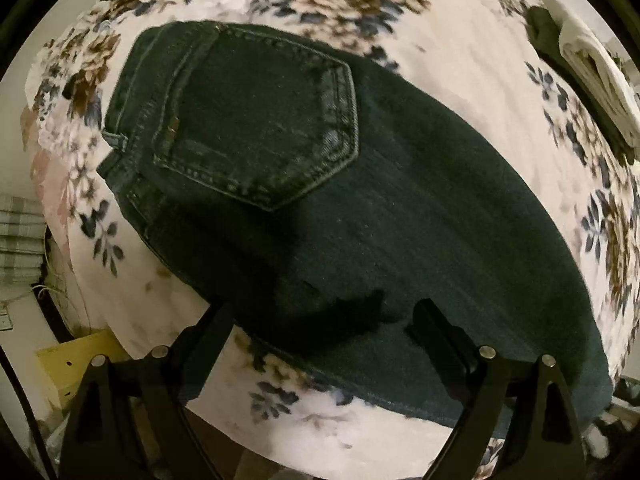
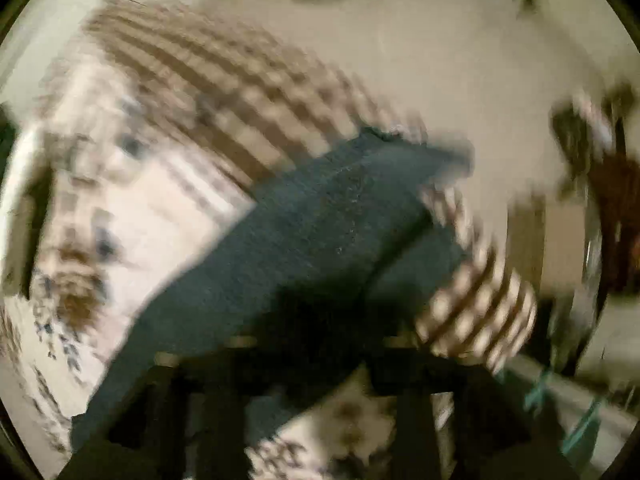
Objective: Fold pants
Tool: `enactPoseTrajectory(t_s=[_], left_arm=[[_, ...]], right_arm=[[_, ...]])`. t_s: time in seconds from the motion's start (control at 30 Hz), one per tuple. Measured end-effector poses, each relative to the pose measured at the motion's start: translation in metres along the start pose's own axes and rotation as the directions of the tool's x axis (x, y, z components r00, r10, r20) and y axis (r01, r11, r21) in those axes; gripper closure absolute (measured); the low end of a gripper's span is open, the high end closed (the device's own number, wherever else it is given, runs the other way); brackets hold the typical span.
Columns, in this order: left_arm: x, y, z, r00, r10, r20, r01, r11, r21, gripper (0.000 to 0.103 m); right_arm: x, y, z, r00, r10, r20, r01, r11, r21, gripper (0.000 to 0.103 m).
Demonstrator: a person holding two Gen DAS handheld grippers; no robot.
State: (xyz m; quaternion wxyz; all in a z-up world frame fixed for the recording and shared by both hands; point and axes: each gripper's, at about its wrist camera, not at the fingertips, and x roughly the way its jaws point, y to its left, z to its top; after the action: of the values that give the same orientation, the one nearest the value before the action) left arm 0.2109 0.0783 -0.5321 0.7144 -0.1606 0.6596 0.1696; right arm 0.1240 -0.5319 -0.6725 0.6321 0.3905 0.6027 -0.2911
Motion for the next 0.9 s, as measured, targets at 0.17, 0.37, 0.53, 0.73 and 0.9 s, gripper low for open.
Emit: enactPoseTrajectory(t_s=[0.17,0.37,0.53,0.73,0.9], left_arm=[[-0.001,0.024,-0.004,0.999,-0.039,-0.002,0.039,0.998,-0.048,0.011],[0.008,0.104,0.013,0.988,-0.154,0.008,0.152,0.959,-0.238,0.011],[0.029,0.170,0.049,0.969,-0.245,0.046,0.245,0.902,-0.355,0.011],[0.066,0.203,0.077,0.934,-0.353,0.062,0.343,0.830,-0.440,0.012],[0.050,0.210,0.055,0.935,-0.323,0.148,0.355,0.831,-0.429,0.046]], right_arm=[[0.007,0.002,-0.044,0.985,0.172,0.005,-0.172,0.983,0.061,0.041],[0.040,0.058,-0.115,0.915,0.364,-0.175,-0.357,0.931,0.074,0.041],[0.074,0.120,-0.177,0.864,0.437,-0.250,-0.433,0.898,0.076,0.041],[0.121,0.154,-0.203,0.844,0.463,-0.269,-0.436,0.886,0.156,0.042],[0.127,0.160,-0.208,0.852,0.492,-0.176,-0.446,0.860,0.246,0.069]])
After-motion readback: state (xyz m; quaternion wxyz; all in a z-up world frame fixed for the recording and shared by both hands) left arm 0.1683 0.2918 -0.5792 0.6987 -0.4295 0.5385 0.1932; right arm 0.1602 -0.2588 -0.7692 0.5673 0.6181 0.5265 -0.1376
